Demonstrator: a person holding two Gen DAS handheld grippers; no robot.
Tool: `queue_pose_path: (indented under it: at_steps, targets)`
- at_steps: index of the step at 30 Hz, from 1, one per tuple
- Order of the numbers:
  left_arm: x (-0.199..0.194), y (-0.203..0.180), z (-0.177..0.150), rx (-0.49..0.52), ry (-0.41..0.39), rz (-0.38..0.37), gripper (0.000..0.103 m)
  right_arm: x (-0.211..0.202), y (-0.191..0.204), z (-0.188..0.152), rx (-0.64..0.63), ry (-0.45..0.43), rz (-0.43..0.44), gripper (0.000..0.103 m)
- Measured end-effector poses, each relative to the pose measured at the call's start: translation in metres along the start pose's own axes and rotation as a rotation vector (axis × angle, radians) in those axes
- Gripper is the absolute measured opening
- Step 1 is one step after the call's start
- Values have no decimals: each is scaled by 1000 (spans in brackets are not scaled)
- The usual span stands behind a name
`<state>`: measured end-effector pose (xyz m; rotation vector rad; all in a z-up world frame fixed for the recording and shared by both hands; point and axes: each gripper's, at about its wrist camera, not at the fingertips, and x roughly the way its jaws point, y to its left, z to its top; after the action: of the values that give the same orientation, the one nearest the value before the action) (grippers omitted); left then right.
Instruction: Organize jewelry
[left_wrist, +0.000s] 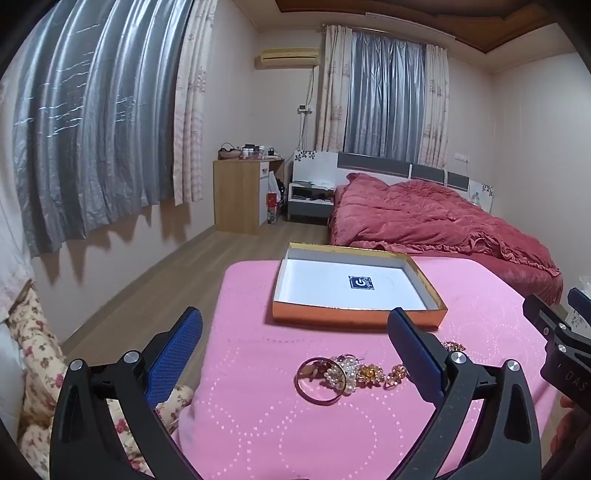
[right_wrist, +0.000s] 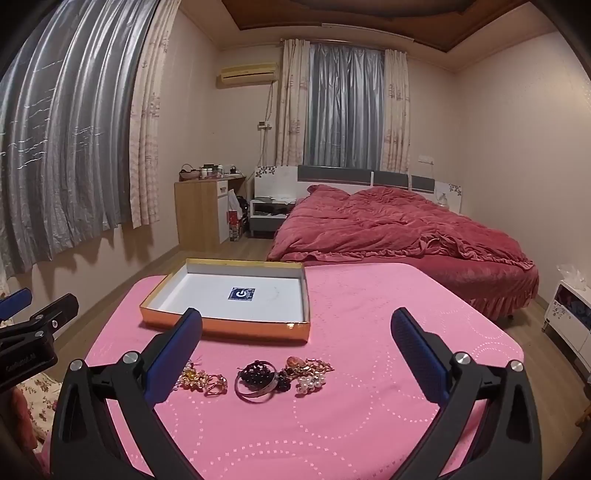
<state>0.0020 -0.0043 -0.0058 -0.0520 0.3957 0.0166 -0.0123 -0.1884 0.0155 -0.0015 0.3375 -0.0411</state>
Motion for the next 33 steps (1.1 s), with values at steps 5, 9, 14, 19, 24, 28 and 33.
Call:
queue_pose_path:
  at_steps: [5,9,14,19,24,28,33]
  targets:
    - [1,-3,-3,1,0,2,97,-1,-1,1,20,-7,34,0]
    - [-4,-3,1,4,-3,0,97,0,1,0,14,-1,29,0]
    - [-5,-5,1,8,-6,-1,97,-2,-2,0,20,-11,-5,0]
    - [-5,-2,3,12,-6,-3,97,-2,-1,-1,15,-7,8,0]
    - [-6,-2,3,17,-8,-3,97,-2,-3,-1,24,-5,-12,0]
    - [-6,-3,4,20,-8,-4,97,-4,-2,-1,20,-9,-11,0]
    - [-7,-3,4,22,-9,-4,97,-2,-2,-1,17,-3,-19,0]
